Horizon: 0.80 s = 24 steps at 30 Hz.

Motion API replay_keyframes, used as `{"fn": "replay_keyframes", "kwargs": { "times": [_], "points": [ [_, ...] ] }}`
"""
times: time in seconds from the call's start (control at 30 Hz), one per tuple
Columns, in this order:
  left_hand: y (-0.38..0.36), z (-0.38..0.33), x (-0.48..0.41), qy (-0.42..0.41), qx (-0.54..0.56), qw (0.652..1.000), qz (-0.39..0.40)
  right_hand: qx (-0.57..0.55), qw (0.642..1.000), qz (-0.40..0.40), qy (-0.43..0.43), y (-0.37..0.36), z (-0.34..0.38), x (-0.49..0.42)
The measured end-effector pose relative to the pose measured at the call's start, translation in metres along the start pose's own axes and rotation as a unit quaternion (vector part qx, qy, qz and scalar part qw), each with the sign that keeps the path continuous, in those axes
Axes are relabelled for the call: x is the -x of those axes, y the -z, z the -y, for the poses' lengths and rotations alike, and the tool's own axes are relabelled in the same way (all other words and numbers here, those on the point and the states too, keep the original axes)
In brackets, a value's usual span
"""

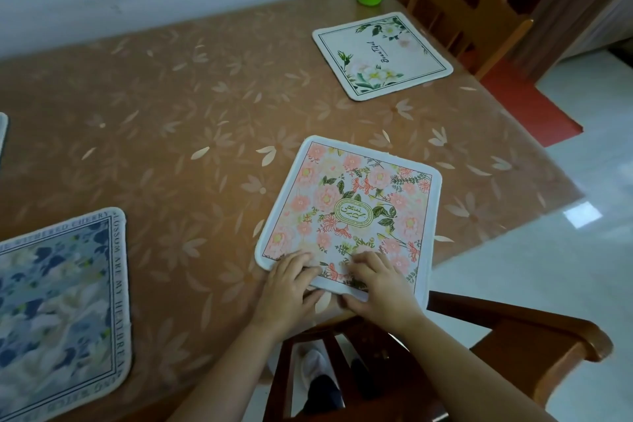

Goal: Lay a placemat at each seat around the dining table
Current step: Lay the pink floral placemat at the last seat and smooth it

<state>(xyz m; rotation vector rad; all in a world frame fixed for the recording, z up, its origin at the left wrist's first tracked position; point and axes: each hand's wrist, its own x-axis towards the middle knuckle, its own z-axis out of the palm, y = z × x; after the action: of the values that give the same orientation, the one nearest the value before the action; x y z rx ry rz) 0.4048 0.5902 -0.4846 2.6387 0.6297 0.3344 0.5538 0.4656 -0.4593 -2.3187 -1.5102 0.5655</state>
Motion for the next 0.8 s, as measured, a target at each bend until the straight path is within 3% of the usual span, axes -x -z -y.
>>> {"fn": "replay_keyframes", "kwargs": {
  "times": [0.17, 0.47, 0.8],
  "points": [
    [0.008, -0.004, -0.005, 0.024, 0.062, 0.997, -0.034, -0.024, 0.999, -0.022, -0.011, 0.006, 0.005, 0.004],
    [0.028, -0.011, -0.014, 0.050, 0.107, 0.992, -0.038, 0.018, 0.998, 0.036, -0.041, 0.005, 0.011, 0.008],
    [0.033, -0.014, -0.009, 0.096, 0.068, 0.990, -0.078, -0.010, 0.999, -0.008, 0.046, 0.008, 0.012, -0.002]
  ]
}}
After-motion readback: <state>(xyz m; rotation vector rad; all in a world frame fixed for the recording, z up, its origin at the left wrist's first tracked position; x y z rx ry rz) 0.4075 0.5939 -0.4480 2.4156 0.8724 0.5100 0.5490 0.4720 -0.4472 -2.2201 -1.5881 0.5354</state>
